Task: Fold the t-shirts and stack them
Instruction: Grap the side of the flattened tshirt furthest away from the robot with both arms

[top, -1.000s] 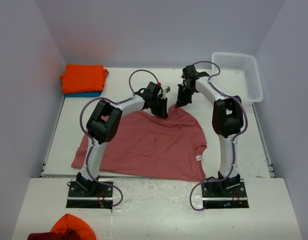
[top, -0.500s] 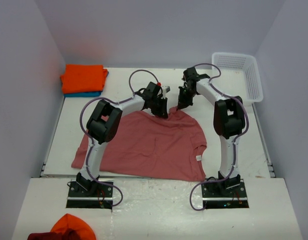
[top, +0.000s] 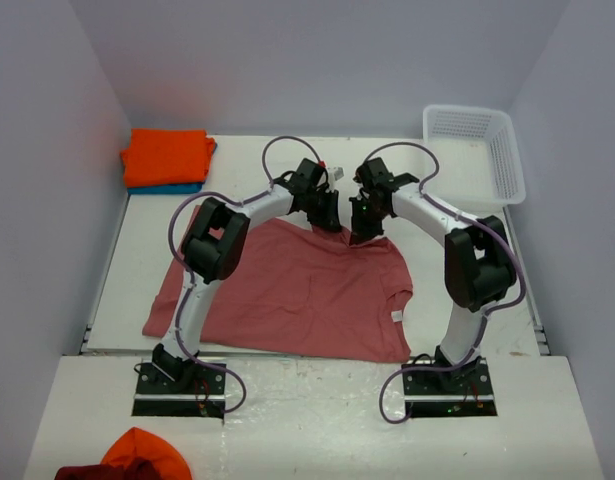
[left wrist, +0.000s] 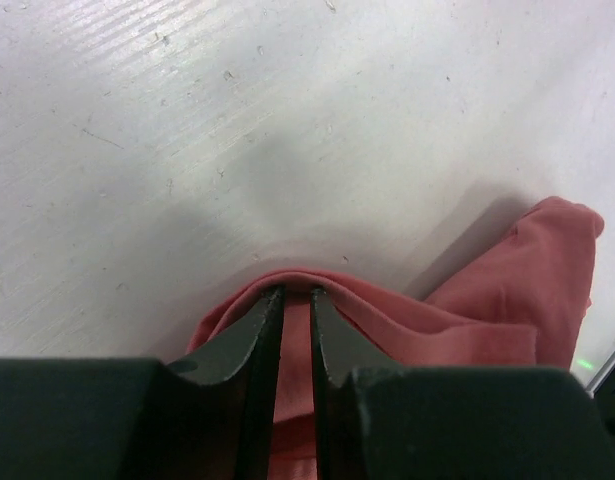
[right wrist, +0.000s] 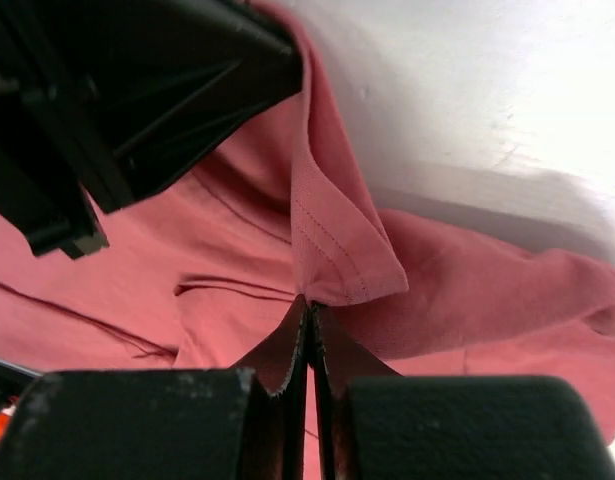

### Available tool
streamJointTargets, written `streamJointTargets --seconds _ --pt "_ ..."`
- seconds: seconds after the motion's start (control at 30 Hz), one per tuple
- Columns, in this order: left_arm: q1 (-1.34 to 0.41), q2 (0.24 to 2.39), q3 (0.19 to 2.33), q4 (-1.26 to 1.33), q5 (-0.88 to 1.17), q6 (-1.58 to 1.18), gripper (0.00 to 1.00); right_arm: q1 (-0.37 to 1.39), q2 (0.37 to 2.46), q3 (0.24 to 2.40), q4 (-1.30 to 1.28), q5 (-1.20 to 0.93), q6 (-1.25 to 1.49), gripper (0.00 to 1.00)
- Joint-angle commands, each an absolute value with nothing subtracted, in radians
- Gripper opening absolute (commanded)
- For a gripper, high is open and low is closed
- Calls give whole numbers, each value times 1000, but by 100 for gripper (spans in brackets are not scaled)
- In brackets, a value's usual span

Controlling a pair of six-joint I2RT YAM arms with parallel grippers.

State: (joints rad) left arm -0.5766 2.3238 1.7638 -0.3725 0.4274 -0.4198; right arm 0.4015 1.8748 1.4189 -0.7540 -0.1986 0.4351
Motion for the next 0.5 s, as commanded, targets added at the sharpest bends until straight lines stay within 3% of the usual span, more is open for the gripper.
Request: streamJointTargets --seconds 0.0,0.07,0.33,0.47 --pt "-565 2370 1775 -420 406 -422 19 434 1821 1376 -726 -172 422 0" --pt "-565 2370 1773 -422 407 -420 19 452 1810 1345 -712 -173 431 2" --pt "-563 2367 1763 -417 408 -414 19 491 1781 1260 -690 -144 456 28" --pt "-563 2372 1756 -414 414 -414 19 491 1741 1252 -680 -91 460 33"
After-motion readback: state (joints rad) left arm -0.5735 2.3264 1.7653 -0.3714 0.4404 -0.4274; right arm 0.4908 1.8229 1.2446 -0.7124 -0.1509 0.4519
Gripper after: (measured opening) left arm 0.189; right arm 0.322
